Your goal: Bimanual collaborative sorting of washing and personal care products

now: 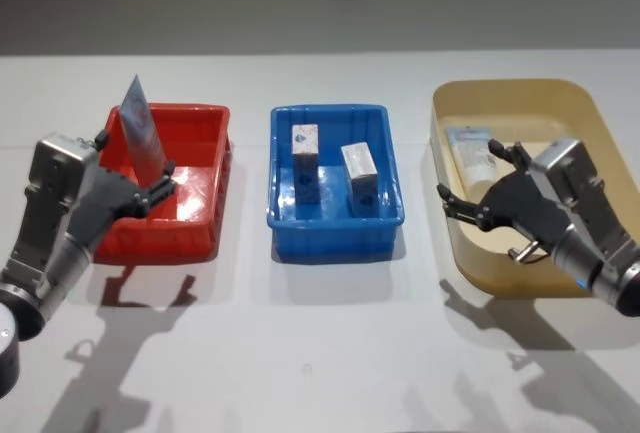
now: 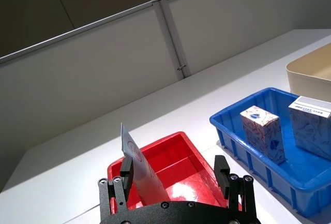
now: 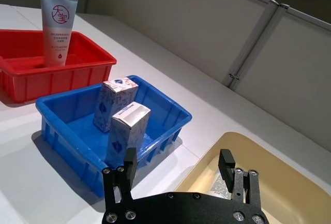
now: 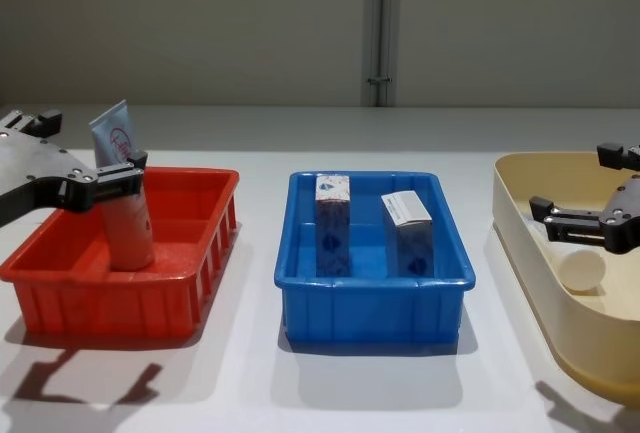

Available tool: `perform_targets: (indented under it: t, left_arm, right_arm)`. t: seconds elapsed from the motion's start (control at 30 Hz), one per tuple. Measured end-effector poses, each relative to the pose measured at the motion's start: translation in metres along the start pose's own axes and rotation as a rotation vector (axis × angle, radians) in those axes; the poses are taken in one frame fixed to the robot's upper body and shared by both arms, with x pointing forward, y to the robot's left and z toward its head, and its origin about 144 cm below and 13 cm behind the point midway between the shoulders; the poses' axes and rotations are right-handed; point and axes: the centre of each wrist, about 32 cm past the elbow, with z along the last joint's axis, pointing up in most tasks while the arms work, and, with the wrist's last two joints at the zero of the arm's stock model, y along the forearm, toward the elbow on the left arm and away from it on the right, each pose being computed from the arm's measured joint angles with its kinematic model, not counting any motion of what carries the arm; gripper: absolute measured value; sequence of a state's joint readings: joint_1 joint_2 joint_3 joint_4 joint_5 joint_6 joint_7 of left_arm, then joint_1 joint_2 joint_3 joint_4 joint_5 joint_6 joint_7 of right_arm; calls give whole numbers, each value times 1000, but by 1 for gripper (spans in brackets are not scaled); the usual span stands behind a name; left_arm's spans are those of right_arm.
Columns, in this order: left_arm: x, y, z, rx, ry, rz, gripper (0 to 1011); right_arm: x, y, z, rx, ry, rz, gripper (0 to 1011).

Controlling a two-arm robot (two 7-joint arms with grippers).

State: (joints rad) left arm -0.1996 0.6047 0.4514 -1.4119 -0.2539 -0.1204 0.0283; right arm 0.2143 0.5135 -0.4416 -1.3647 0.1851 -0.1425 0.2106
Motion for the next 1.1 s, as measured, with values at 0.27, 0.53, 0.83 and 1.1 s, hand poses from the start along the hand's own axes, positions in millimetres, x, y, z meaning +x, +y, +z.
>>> perform_targets:
  t: [0.27,0.53,0.83,1.1]
  left_arm:
    - [0,0,0,0,0,0,1001]
    - [0,0,0,0,0,0,1001]
    - [0,0,0,0,0,0,1002]
    - [0,0,0,0,0,0,1001]
  right_arm:
    - [-6,17,0,-4,-14,29,1001]
    - [-14,35,0,-13,-27,42,1001]
    - [-24,50,-1,-29,-26,32,1001]
    - [-34,62,0,-42,-6,31,1001]
